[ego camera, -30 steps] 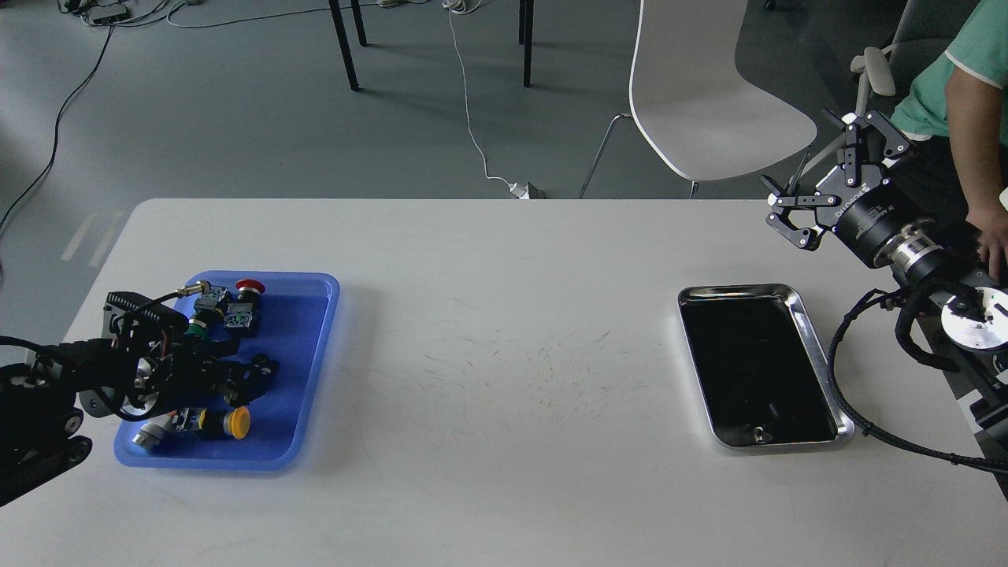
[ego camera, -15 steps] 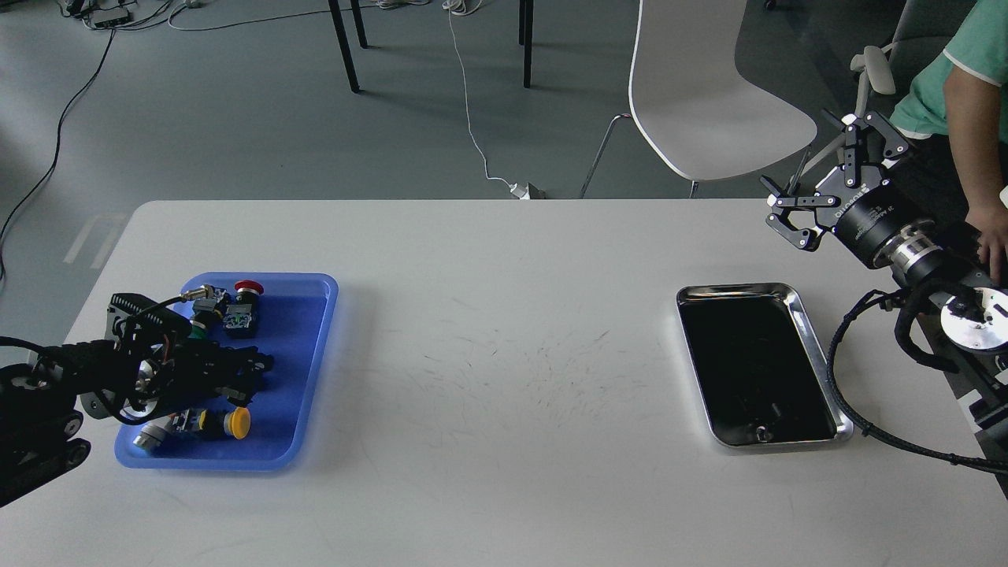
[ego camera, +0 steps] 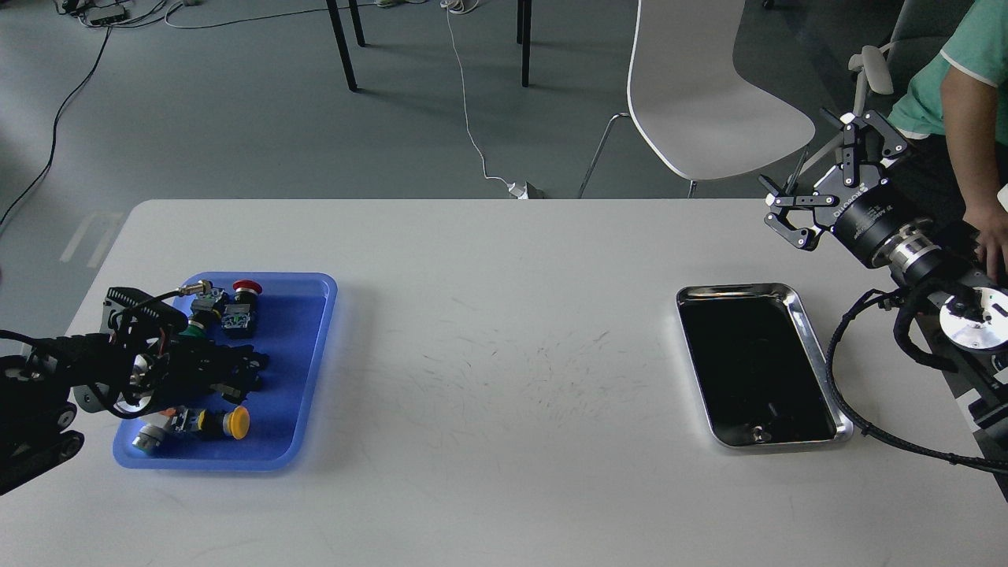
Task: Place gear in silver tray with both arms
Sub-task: 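Lift the gear and carry it toward the table center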
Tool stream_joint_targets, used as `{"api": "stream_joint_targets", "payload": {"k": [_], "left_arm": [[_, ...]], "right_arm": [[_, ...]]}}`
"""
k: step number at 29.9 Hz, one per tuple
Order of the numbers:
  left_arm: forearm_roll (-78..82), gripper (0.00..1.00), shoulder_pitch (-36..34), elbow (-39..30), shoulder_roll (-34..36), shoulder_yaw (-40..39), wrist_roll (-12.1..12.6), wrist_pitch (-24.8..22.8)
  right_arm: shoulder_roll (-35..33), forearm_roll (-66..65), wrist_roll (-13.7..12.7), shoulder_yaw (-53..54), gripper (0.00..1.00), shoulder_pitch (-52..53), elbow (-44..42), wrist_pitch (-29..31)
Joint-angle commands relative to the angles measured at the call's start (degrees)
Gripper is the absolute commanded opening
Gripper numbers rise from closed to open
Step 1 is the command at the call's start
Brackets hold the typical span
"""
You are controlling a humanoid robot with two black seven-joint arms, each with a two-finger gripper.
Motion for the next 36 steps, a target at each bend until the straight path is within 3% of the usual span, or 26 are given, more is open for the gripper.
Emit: {"api": "stream_joint_targets", "payload": {"k": [1, 8, 15, 28, 36], "left_arm": [[-0.15, 0.07, -1.02, -3.66, 3.09, -0.22, -0.24, -0.03], [-0.24, 0.07, -4.98, -12.37, 7.85, -0.58, -0.42, -0.82], [-0.41, 0.07, -12.27, -17.74, 5.92, -1.19, 1.25, -4.24], [-0.41, 0.07, -13.86, -15.99, -15.51, -0.93, 8.19, -6.71], [-0.15, 0.07, -11.75, -3.86, -31.60, -0.40, 8.46, -6.44]], "right_arm": [[-0.11, 0.00, 0.00, 0.00, 0.99, 0.27, -0.03, 0.09], [-0.46, 0.00, -0.18, 0.00, 0.99, 0.27, -0.03, 0.09], [-0.90, -0.17, -0.53, -1.14, 0.99, 0.27, -0.03, 0.18], [-4.59, -0.17, -0.53, -1.93, 0.99, 0.10, -0.56, 0.44], [-5.12, -0.26, -0.53, -2.46, 0.99, 0.01, -1.35, 0.35]]}}
